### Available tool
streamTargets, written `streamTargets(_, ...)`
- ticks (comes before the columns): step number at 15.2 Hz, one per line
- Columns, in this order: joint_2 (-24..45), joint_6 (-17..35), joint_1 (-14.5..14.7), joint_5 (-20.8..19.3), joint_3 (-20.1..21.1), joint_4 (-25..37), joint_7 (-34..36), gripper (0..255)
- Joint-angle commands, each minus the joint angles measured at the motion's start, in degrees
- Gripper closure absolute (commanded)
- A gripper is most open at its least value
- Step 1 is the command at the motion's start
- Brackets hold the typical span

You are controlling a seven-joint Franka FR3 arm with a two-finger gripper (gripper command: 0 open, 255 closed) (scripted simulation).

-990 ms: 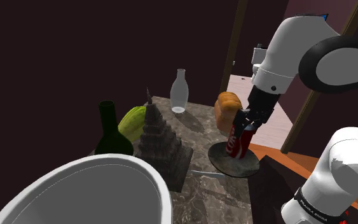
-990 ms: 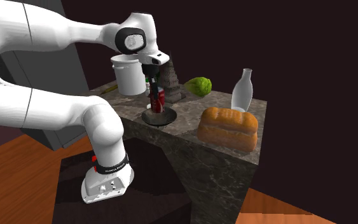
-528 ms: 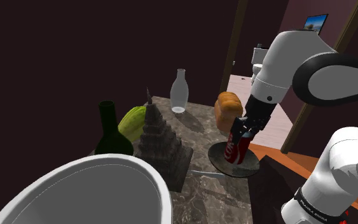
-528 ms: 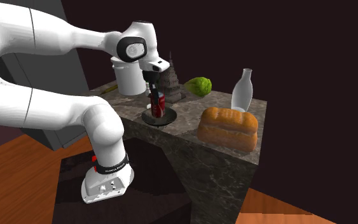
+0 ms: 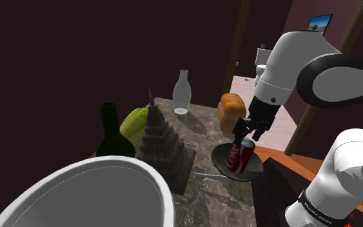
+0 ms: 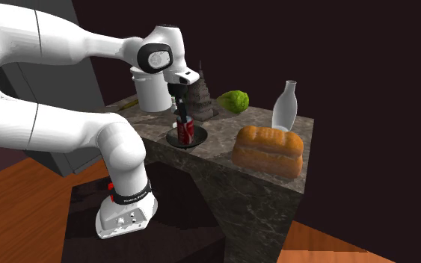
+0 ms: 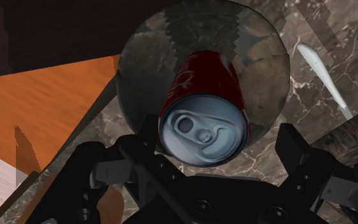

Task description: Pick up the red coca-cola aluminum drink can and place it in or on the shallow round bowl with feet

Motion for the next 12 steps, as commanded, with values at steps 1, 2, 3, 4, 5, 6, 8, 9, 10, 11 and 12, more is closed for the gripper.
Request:
streamTargets(1,0.0,0.0,0.0,0.0,0.0,0.0,0.0,0)
streamTargets(2,0.0,0.0,0.0,0.0,0.0,0.0,0.0,0)
streamTargets(3,0.0,0.0,0.0,0.0,0.0,0.0,0.0,0)
streamTargets(4,-0.6,-2.2,-0.3,-0.6,-0.6,1.6,0.1,0)
streamTargets(5,-1.0,-4.3,-0.5,-1.1,-1.1,3.3,0.1,0)
streamTargets(6,-1.3,-6.4,-0.7,-1.6,-1.6,5.1,0.2,0)
streamTargets(8,-1.5,-7.9,-0.9,-2.0,-2.0,6.5,0.2,0)
streamTargets(9,-1.5,-7.9,-0.9,-2.0,-2.0,6.5,0.2,0)
streamTargets(10,-1.5,-7.9,-0.9,-2.0,-2.0,6.5,0.2,0)
streamTargets(11,-1.5,-7.9,-0.9,-2.0,-2.0,6.5,0.2,0)
streamTargets(12,-1.5,-7.9,-0.9,-2.0,-2.0,6.5,0.2,0)
